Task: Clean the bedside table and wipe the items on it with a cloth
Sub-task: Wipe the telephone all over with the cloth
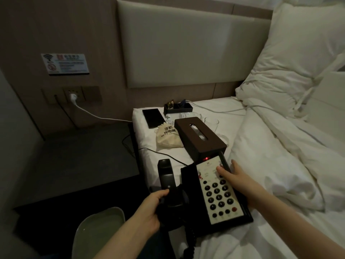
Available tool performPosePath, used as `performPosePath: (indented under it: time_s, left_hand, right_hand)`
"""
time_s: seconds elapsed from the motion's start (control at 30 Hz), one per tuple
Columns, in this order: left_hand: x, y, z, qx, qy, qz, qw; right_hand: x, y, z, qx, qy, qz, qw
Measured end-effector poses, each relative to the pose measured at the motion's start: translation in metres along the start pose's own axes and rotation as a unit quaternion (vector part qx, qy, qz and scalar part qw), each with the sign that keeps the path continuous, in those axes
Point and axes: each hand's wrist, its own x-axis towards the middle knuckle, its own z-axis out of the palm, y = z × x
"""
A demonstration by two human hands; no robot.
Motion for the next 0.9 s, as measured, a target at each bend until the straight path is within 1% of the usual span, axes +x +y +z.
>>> performPosePath:
  time_s: [0.07,0.13,0.17,0.23,0.27,0.3,0.37,0.43,0.47,0.53,0.6,0.67,0.73,0.8,0.83,0.9]
  left_hand:
    - [0.004,-0.005,0.001,0.004,0.005,-0.014,1.0]
    - [0.007,-0.007,0.002,-0.002,0.001,-0.027,1.0]
    - [0.008,-0.007,0.002,-0.005,-0.001,-0.031,1.0]
    - [0.009,-0.006,0.002,-0.004,-0.003,-0.038,0.999]
    - [0.008,-0.006,0.001,-0.003,-0.004,-0.041,0.999]
    - [0.008,-0.006,0.001,-0.003,-0.005,-0.043,0.999]
    - [0.006,-0.006,0.001,-0.007,-0.007,-0.044,0.999]
    - [0.005,-0.007,0.0,-0.009,-0.005,-0.037,0.999]
    - [0.004,-0.008,0.0,-0.011,-0.005,-0.032,0.999]
    - [0.0,-0.008,-0.002,-0.017,-0.012,-0.022,1.0]
    - [-0.005,-0.006,-0.002,-0.02,-0.027,-0.012,0.999]
    - [-0.011,-0.001,-0.001,-0.022,-0.04,0.008,0.999]
    - [-0.019,0.005,0.001,-0.015,-0.062,0.033,0.997]
    - [-0.027,0.014,0.005,0.002,-0.079,0.076,0.994]
    - [-0.031,0.018,0.006,0.011,-0.083,0.1,0.991]
    - [-0.04,0.027,0.009,0.031,-0.084,0.136,0.987]
  right_hand:
    - [-0.003,-0.002,0.001,-0.048,0.02,-0.029,0.998]
    - [-0.008,-0.006,-0.001,-0.14,0.053,-0.069,0.986]
    - [-0.01,-0.01,-0.004,-0.199,0.084,-0.093,0.972]
    - [-0.013,-0.018,-0.014,-0.307,0.165,-0.133,0.928]
    - [-0.016,-0.023,-0.019,-0.34,0.203,-0.149,0.906]
    - [-0.019,-0.027,-0.022,-0.35,0.226,-0.168,0.893]
    - [-0.027,-0.038,-0.018,-0.332,0.227,-0.215,0.89]
    - [-0.033,-0.049,-0.006,-0.293,0.201,-0.25,0.901]
    - [-0.037,-0.052,0.002,-0.256,0.182,-0.259,0.913]
    - [-0.045,-0.057,0.017,-0.142,0.13,-0.257,0.947]
    - [-0.05,-0.057,0.033,-0.021,0.069,-0.221,0.973]
    - [-0.05,-0.057,0.05,0.091,0.02,-0.139,0.986]
    - [-0.045,-0.057,0.066,0.18,-0.045,-0.042,0.982]
    - [-0.045,-0.055,0.083,0.193,-0.133,0.047,0.971]
    - [-0.046,-0.054,0.091,0.198,-0.157,0.067,0.965]
    - [-0.045,-0.051,0.105,0.239,-0.169,0.054,0.955]
